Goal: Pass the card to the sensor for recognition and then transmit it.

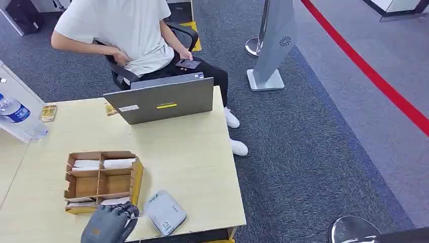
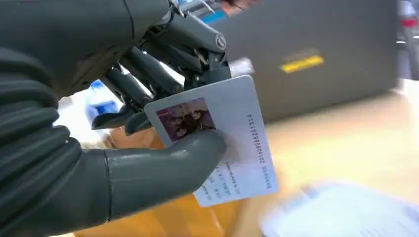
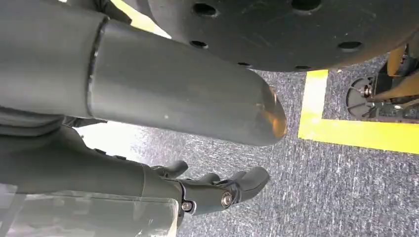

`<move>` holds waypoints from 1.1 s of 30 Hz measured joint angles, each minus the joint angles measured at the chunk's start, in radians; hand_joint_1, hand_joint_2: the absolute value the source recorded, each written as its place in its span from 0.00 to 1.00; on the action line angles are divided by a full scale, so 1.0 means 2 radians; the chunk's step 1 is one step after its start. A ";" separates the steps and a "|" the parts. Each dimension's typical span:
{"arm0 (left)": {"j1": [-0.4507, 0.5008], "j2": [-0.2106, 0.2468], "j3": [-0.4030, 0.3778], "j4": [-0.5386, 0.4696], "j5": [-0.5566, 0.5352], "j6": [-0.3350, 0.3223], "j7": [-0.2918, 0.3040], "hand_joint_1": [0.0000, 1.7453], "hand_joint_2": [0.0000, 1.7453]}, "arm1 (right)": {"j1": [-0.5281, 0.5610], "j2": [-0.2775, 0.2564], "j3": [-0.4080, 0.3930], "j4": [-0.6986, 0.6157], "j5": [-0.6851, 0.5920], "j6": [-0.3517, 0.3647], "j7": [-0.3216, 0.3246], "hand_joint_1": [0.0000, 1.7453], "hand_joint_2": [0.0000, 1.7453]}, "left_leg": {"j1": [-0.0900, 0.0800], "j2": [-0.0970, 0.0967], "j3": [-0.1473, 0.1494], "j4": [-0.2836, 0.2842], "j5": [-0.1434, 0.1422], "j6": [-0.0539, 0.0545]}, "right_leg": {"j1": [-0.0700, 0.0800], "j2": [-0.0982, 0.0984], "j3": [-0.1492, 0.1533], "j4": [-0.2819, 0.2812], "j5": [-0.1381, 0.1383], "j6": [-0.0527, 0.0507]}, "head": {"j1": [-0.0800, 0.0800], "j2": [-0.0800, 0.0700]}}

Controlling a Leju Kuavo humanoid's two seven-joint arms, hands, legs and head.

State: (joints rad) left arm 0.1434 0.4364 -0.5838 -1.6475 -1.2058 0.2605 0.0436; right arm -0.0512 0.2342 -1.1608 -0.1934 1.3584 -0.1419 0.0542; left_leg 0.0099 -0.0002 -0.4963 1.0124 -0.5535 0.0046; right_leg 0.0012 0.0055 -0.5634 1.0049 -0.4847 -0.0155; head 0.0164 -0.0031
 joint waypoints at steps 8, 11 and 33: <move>-0.023 0.000 0.147 -0.059 0.010 -0.048 -0.047 1.00 1.00 | 0.000 0.000 0.000 0.000 0.006 0.001 -0.002 0.00 0.00 | 0.000 0.000 0.000 0.000 0.000 0.000 | 0.000 0.000 0.000 0.000 0.000 0.000 | 0.000 0.000; -0.023 -0.002 0.167 -0.068 0.002 -0.046 -0.049 1.00 1.00 | 0.000 0.000 0.000 0.000 0.007 0.001 -0.003 0.00 0.00 | 0.000 0.000 0.000 0.000 0.000 0.000 | 0.000 0.000 0.000 0.000 0.000 0.000 | 0.000 0.000; -0.176 0.132 0.323 0.058 -0.134 -0.076 -0.009 1.00 1.00 | -0.001 -0.001 0.016 0.000 0.033 0.010 0.003 0.00 0.00 | 0.001 0.000 0.000 0.000 0.000 0.000 | 0.001 0.001 0.000 0.000 0.000 0.000 | 0.000 0.000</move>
State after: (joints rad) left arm -0.2094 0.6996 0.0622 -1.5316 -1.4737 0.1084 0.0252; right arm -0.0529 0.2319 -1.1288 -0.1934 1.4237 -0.1213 0.0610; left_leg 0.0112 0.0006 -0.4959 1.0119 -0.5532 0.0041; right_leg 0.0031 0.0071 -0.5641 1.0058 -0.4850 -0.0164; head 0.0164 -0.0031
